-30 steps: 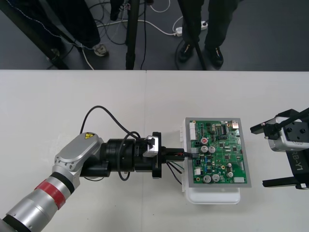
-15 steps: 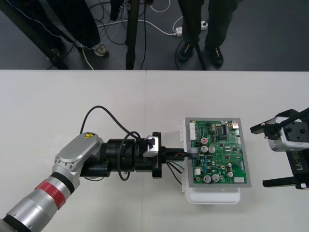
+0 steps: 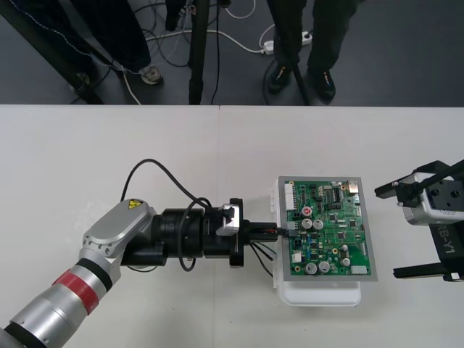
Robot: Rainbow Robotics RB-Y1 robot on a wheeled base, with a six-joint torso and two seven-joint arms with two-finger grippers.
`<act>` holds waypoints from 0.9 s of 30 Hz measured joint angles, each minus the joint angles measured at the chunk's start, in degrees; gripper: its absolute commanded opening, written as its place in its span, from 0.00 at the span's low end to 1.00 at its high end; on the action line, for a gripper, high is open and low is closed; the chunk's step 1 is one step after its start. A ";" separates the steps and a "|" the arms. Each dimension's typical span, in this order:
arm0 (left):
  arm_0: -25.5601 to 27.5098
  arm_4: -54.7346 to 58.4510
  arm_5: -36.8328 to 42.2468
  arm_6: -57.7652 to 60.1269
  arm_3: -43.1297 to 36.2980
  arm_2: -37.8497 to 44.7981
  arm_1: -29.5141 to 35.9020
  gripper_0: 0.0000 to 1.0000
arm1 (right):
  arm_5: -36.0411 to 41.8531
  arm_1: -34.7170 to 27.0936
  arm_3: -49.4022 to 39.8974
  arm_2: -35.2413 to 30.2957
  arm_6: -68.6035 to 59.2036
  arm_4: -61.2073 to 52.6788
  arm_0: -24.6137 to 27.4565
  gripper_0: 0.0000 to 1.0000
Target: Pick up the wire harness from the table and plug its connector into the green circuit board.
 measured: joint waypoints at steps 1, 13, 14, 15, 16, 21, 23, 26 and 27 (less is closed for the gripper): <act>0.00 0.00 0.04 0.00 0.00 -0.10 0.00 0.00 | 0.00 0.16 0.00 0.00 0.00 -0.01 -0.13 1.00; -0.06 0.00 0.27 0.00 0.02 -0.34 0.00 0.00 | 0.00 2.11 0.12 1.58 0.00 -0.03 -2.18 1.00; -0.10 0.00 0.27 0.00 0.02 -0.35 -0.01 0.00 | 0.00 2.18 0.12 1.69 0.00 -0.03 -2.23 1.00; -0.16 0.00 0.27 0.00 0.02 -0.35 -0.01 0.00 | 0.00 2.20 0.13 1.77 0.00 -0.03 -2.24 1.00; -0.25 0.00 0.27 0.00 0.02 -0.39 -0.02 0.00 | 0.00 2.20 0.13 1.81 0.00 -0.03 -2.26 1.00; -0.60 -0.02 0.46 -0.02 0.09 -0.67 -0.17 0.00 | 0.00 2.21 0.17 2.18 0.00 -0.03 -2.59 1.00; -0.63 -0.06 0.46 -0.03 0.14 -0.67 -0.20 0.00 | 0.00 2.21 0.21 2.46 0.00 -0.03 -2.69 1.00; -0.65 -0.07 0.46 -0.04 0.20 -0.67 -0.26 0.00 | 0.00 2.22 0.23 2.62 0.00 -0.03 -2.75 1.00; -0.66 -0.07 0.47 -0.05 0.23 -0.67 -0.29 0.00 | 0.00 2.22 0.23 2.63 0.00 -0.02 -2.75 1.00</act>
